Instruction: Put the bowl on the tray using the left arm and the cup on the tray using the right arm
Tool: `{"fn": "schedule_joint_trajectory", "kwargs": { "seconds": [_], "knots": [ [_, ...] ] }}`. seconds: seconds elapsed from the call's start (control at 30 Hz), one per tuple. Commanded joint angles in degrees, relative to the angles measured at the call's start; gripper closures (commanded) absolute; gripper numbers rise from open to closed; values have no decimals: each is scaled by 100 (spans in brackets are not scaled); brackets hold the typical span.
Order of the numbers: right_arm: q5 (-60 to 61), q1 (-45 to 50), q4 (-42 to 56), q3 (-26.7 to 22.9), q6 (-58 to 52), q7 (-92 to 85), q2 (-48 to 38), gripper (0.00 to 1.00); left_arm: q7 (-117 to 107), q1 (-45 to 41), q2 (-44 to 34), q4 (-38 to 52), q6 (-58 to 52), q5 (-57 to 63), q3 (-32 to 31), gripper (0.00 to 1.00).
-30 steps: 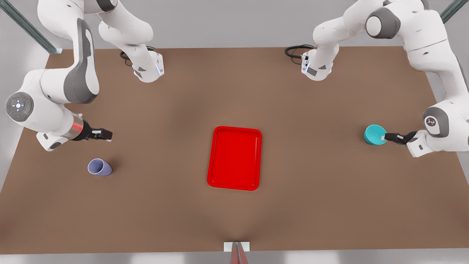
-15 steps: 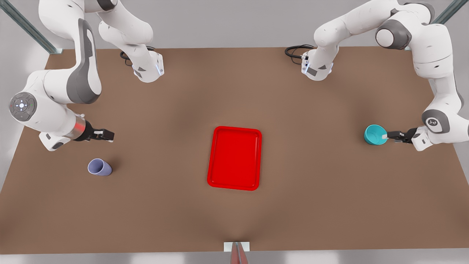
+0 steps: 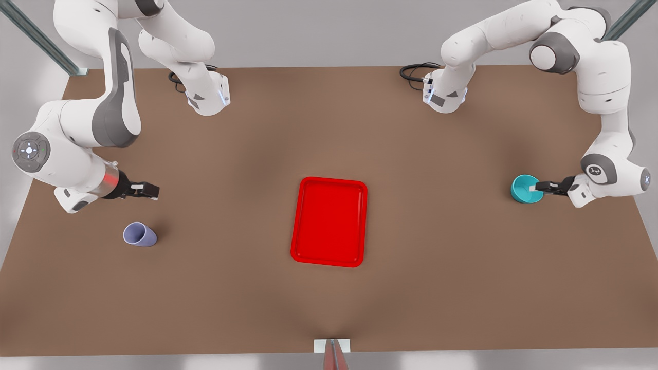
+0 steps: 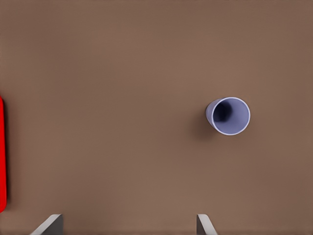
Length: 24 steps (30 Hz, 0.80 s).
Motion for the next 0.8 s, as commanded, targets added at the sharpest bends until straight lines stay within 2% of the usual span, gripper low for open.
{"fn": "schedule_joint_trajectory", "kwargs": {
  "seconds": [0.0, 0.13, 0.3, 0.6, 0.67, 0.77],
  "knots": [
    [4, -23, 0, 0, 4, 0, 0, 0, -5, 5, 0, 0, 1, -13, 0, 51],
    [4, -32, 9, 0, -5, 0, 18, 0, -172, -4, 35, -35, 1, -40, 0, 67],
    [-5, -32, 35, -17, -5, 0, 53, 0, -207, -4, 79, -26, 106, -48, 0, 78],
    [-5, -41, 167, -44, -58, -9, 123, 0, -444, -100, -79, 26, -61, -198, -61, 79],
    [-5, -41, 158, -35, -66, 0, 123, 0, -848, -759, -369, 26, -192, -619, -61, 79],
    [4, -41, 158, -44, -40, 9, 124, 0, -3378, -2851, -545, 272, -157, -752, -70, 79]
  ]
}}
